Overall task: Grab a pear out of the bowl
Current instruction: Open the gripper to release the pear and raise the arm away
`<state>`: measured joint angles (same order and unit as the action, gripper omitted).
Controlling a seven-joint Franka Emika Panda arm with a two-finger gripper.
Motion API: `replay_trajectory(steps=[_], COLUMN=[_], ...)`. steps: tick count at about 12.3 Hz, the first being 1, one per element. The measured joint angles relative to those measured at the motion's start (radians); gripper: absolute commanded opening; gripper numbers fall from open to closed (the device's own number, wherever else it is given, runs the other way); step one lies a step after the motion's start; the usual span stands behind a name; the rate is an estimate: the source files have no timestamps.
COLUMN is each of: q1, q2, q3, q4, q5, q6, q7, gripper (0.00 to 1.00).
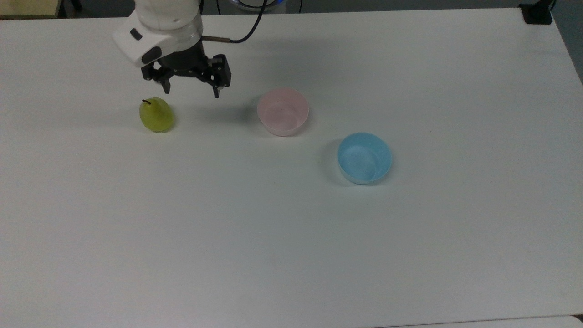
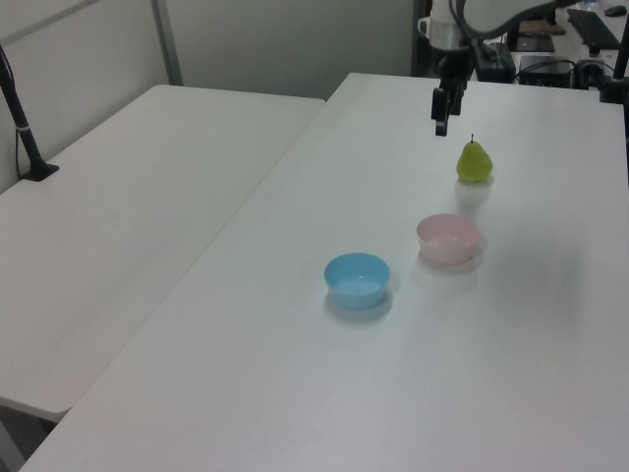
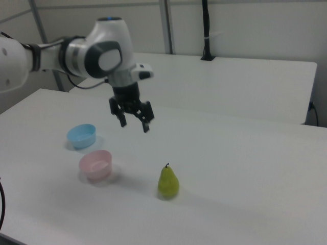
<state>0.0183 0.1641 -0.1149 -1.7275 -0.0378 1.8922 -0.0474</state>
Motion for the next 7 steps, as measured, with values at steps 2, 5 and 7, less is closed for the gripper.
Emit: replay_trajectory(steps=[2, 5, 7], q1=[0.059, 0.126, 0.132], q2=[-0.053, -0.158, -0.193], q3=[0.003, 0.004, 0.002], q4=[0.046, 0.053, 0.053], q5=[0.000, 0.000, 0.000], q6=[-0.110, -0.227, -0.241], q7=[0.050, 0.076, 0.076], gripper=[1.00, 1.00, 1.00])
